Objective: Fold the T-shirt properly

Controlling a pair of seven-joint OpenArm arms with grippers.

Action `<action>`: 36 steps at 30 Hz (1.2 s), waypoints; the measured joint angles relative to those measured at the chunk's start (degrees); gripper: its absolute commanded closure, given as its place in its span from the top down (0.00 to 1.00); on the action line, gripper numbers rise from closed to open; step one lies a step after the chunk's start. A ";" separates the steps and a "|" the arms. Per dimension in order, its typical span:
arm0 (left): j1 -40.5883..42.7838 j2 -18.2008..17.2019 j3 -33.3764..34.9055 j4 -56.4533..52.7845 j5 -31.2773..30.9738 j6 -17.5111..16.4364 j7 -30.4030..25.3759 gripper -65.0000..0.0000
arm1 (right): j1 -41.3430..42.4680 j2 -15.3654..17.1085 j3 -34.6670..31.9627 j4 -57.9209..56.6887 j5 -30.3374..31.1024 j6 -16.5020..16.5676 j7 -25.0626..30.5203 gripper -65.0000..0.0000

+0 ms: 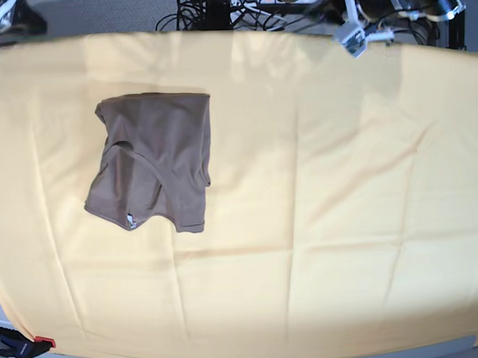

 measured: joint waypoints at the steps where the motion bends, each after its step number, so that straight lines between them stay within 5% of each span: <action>1: 2.73 0.17 -0.98 -0.04 0.07 0.00 0.02 0.00 | -1.73 -0.72 -0.20 0.00 0.04 0.07 -0.11 0.00; 10: 21.14 1.40 -1.57 -0.04 5.60 -0.02 -7.30 0.00 | -12.79 -1.62 -11.26 -4.37 0.17 0.00 0.50 0.00; 16: 19.93 4.52 -1.57 -12.04 6.16 -1.95 -9.92 0.00 | -11.06 -1.70 -23.52 -12.72 -19.15 -0.22 14.49 0.00; 22: 7.06 8.50 1.92 -33.64 8.79 -6.29 -13.66 0.00 | -1.33 -1.70 -35.32 -28.33 -34.42 -0.24 27.02 0.00; 27: -4.92 8.90 8.13 -57.27 17.81 -6.62 -25.64 0.00 | 8.11 -1.97 -43.89 -46.99 -49.18 -0.37 43.65 0.00; 32: -18.40 9.03 15.08 -80.78 26.82 -8.22 -43.21 0.00 | 18.05 -2.05 -52.24 -66.82 -62.60 -0.44 63.80 0.00; 36: -27.45 9.35 20.24 -94.31 35.50 -8.15 -58.38 0.00 | 25.33 -2.67 -57.96 -79.17 -69.96 -8.52 74.82 0.00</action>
